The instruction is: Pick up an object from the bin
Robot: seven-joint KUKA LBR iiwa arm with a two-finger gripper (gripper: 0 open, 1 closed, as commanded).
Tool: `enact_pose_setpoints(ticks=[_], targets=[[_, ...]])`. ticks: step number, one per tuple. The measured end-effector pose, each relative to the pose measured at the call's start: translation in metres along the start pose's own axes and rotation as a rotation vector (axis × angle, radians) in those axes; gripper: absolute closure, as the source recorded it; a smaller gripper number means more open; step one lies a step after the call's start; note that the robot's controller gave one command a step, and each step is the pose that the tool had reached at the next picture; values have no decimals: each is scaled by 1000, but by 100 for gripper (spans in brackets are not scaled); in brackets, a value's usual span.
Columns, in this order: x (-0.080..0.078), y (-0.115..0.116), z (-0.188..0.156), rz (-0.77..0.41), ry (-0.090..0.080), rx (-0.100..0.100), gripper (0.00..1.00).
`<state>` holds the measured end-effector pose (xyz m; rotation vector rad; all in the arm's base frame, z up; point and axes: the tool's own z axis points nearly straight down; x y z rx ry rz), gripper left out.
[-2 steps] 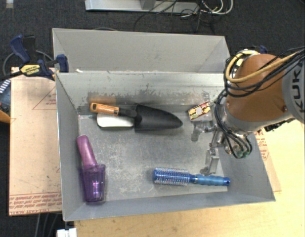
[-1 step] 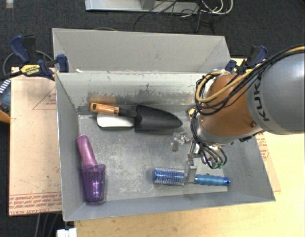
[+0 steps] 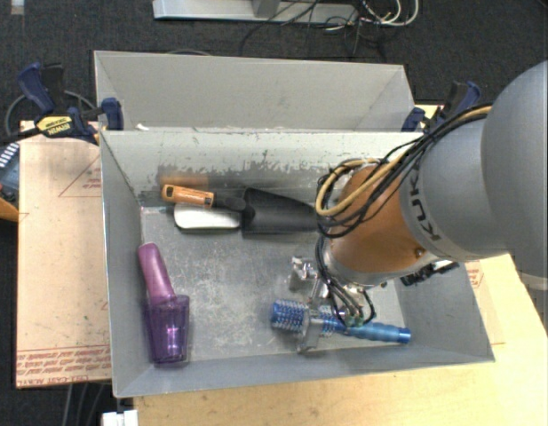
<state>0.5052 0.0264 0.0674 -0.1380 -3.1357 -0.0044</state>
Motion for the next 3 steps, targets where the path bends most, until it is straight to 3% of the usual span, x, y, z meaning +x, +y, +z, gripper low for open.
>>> enact_pose_setpoints(ticks=[1,2,3], targets=[[4,-8,-2,-164,-2,1,100],[4,-8,-2,-165,-2,1,100],[15,0,-88,-174,3,1,100]])
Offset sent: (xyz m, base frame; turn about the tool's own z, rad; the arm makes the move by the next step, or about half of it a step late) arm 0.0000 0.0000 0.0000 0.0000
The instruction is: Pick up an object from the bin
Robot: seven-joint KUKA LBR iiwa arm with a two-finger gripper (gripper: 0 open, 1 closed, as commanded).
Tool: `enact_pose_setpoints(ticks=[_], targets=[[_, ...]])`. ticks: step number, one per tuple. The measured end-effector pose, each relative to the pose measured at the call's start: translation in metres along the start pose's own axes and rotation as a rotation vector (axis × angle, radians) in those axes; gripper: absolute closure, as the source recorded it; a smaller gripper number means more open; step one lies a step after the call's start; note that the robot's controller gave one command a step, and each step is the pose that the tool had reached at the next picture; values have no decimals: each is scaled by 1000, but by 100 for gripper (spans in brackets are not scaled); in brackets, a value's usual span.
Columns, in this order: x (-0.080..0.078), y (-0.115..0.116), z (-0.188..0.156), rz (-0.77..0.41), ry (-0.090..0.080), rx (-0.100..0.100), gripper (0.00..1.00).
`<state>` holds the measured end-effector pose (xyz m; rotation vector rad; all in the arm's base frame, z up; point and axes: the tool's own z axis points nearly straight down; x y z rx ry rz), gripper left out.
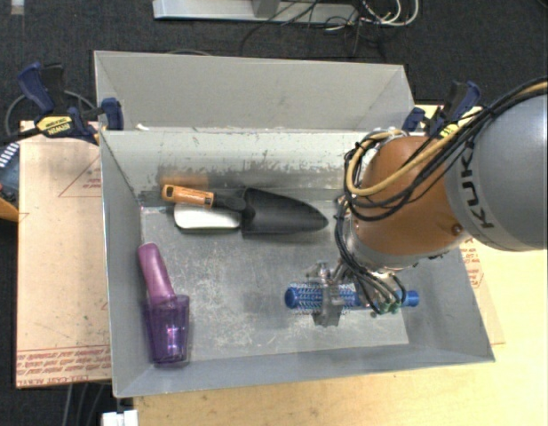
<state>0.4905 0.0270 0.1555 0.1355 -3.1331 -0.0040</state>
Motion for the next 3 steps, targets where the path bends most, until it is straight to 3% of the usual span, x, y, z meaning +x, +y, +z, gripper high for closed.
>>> enact_pose_setpoints(ticks=[1,2,3], targets=[[-16,4,63,-36,-10,0,100],[-19,15,9,-20,2,-1,100],[-32,22,46,-40,-14,0,100]])
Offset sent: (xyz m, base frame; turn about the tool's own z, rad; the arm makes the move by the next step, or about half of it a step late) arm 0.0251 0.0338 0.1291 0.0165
